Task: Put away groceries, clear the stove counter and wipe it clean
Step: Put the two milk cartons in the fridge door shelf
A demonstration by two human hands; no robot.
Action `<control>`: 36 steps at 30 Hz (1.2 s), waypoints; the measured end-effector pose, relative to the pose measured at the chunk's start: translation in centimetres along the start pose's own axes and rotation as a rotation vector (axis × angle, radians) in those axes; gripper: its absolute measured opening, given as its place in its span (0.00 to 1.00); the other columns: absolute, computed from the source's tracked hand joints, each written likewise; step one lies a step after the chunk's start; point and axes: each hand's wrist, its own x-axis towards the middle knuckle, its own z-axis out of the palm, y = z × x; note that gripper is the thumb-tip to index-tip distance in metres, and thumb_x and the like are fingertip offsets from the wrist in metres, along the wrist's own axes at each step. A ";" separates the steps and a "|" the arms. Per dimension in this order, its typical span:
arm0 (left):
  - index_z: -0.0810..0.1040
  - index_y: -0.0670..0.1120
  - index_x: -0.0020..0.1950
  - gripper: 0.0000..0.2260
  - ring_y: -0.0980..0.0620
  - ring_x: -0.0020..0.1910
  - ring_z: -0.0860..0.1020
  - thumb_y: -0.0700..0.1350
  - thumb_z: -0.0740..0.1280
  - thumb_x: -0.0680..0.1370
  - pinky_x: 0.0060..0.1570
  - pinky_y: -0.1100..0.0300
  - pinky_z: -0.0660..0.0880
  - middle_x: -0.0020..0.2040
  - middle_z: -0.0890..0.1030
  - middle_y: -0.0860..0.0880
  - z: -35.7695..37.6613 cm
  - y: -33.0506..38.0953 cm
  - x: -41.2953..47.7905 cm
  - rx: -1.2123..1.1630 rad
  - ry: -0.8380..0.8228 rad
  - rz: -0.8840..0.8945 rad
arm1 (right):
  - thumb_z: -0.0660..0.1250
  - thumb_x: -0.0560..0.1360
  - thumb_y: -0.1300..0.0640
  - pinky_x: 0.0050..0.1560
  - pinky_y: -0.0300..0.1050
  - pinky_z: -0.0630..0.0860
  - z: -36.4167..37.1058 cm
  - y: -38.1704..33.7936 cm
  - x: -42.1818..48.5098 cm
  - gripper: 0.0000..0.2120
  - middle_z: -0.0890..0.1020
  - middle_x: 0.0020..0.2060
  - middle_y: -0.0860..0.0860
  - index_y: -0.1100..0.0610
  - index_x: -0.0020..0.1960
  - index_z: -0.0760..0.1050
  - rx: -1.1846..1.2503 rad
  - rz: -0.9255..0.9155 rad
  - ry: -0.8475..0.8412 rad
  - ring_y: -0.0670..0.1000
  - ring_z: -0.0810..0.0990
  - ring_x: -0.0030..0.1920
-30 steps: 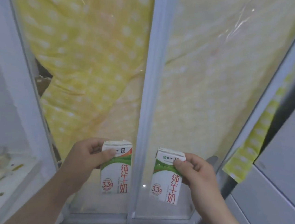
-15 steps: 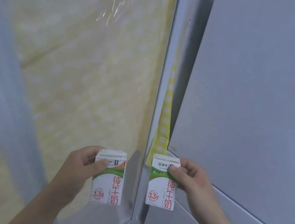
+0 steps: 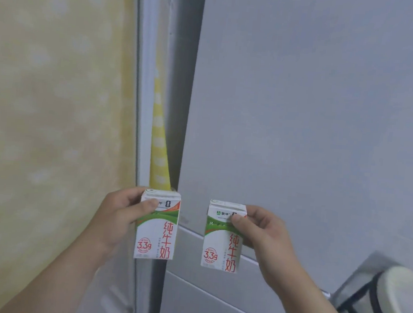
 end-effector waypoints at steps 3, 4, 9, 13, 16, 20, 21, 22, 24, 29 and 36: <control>0.85 0.47 0.46 0.20 0.45 0.43 0.83 0.54 0.73 0.58 0.46 0.52 0.75 0.45 0.85 0.42 0.9 -0.3 3.6 0.008 -0.022 -0.005 | 0.67 0.75 0.67 0.39 0.40 0.79 -0.6 -0.4 2.2 0.06 0.86 0.43 0.56 0.63 0.51 0.80 -0.013 -0.029 0.007 0.51 0.85 0.42; 0.84 0.46 0.48 0.22 0.43 0.46 0.83 0.54 0.74 0.58 0.50 0.49 0.75 0.47 0.85 0.42 1.1 -0.3 4.6 0.012 -0.025 -0.002 | 0.68 0.75 0.66 0.39 0.40 0.79 -0.9 -0.5 3.0 0.06 0.86 0.42 0.55 0.62 0.51 0.80 -0.013 -0.041 0.009 0.51 0.85 0.42; 0.84 0.48 0.52 0.24 0.42 0.52 0.82 0.53 0.76 0.57 0.58 0.47 0.73 0.55 0.82 0.42 1.9 -0.4 9.0 -0.033 -0.042 0.010 | 0.70 0.66 0.56 0.40 0.39 0.79 -2.1 -1.3 5.9 0.16 0.86 0.44 0.55 0.61 0.52 0.80 -0.023 -0.120 0.018 0.53 0.86 0.45; 0.77 0.44 0.62 0.34 0.44 0.50 0.82 0.53 0.74 0.58 0.56 0.50 0.73 0.52 0.84 0.44 2.5 0.1 12.4 -0.075 -0.040 0.027 | 0.69 0.66 0.55 0.39 0.36 0.78 -2.4 -2.3 7.3 0.17 0.87 0.43 0.53 0.60 0.53 0.80 -0.054 -0.156 0.032 0.51 0.86 0.44; 0.77 0.43 0.63 0.36 0.45 0.53 0.81 0.53 0.74 0.57 0.58 0.50 0.73 0.54 0.84 0.50 2.5 0.7 14.8 -0.119 -0.040 0.034 | 0.70 0.67 0.55 0.40 0.37 0.79 -2.2 -3.0 7.9 0.17 0.87 0.44 0.53 0.61 0.53 0.80 -0.060 -0.174 0.062 0.51 0.86 0.44; 0.86 0.51 0.44 0.12 0.47 0.43 0.83 0.47 0.74 0.61 0.50 0.51 0.75 0.50 0.84 0.45 2.6 1.4 16.8 -0.161 -0.114 0.041 | 0.70 0.75 0.63 0.43 0.41 0.80 -1.6 -3.7 8.1 0.08 0.86 0.44 0.54 0.62 0.54 0.80 -0.070 -0.171 0.136 0.53 0.85 0.46; 0.86 0.52 0.43 0.11 0.47 0.42 0.83 0.47 0.74 0.61 0.50 0.50 0.75 0.49 0.85 0.44 2.4 1.4 17.2 -0.179 -0.127 0.044 | 0.68 0.75 0.63 0.44 0.42 0.80 -1.3 -3.9 8.1 0.08 0.86 0.44 0.54 0.62 0.54 0.80 -0.077 -0.167 0.158 0.53 0.85 0.46; 0.86 0.51 0.43 0.12 0.45 0.43 0.83 0.47 0.74 0.60 0.51 0.49 0.75 0.49 0.84 0.43 2.2 1.4 17.4 -0.195 -0.135 0.038 | 0.68 0.75 0.64 0.44 0.42 0.80 -1.0 -4.0 8.1 0.08 0.86 0.44 0.54 0.61 0.54 0.80 -0.086 -0.163 0.180 0.54 0.85 0.46; 0.86 0.52 0.43 0.14 0.44 0.42 0.82 0.49 0.75 0.58 0.50 0.49 0.75 0.47 0.84 0.42 1.9 1.5 17.9 -0.220 -0.174 0.029 | 0.68 0.76 0.64 0.44 0.42 0.80 -0.2 -4.2 7.9 0.07 0.86 0.44 0.54 0.61 0.53 0.80 -0.095 -0.156 0.218 0.54 0.85 0.46; 0.85 0.52 0.43 0.28 0.46 0.39 0.83 0.61 0.80 0.46 0.46 0.52 0.77 0.43 0.85 0.44 1.4 1.9 19.2 -0.204 -0.320 0.059 | 0.68 0.76 0.64 0.42 0.41 0.81 1.9 -4.6 7.3 0.07 0.86 0.43 0.54 0.61 0.53 0.80 -0.108 -0.148 0.301 0.53 0.85 0.45; 0.86 0.51 0.43 0.09 0.43 0.42 0.83 0.48 0.74 0.64 0.49 0.47 0.77 0.45 0.85 0.42 0.6 2.0 20.2 -0.201 -0.331 0.017 | 0.67 0.76 0.63 0.43 0.42 0.80 3.7 -4.8 6.1 0.07 0.87 0.43 0.53 0.60 0.53 0.80 -0.127 -0.148 0.394 0.52 0.86 0.45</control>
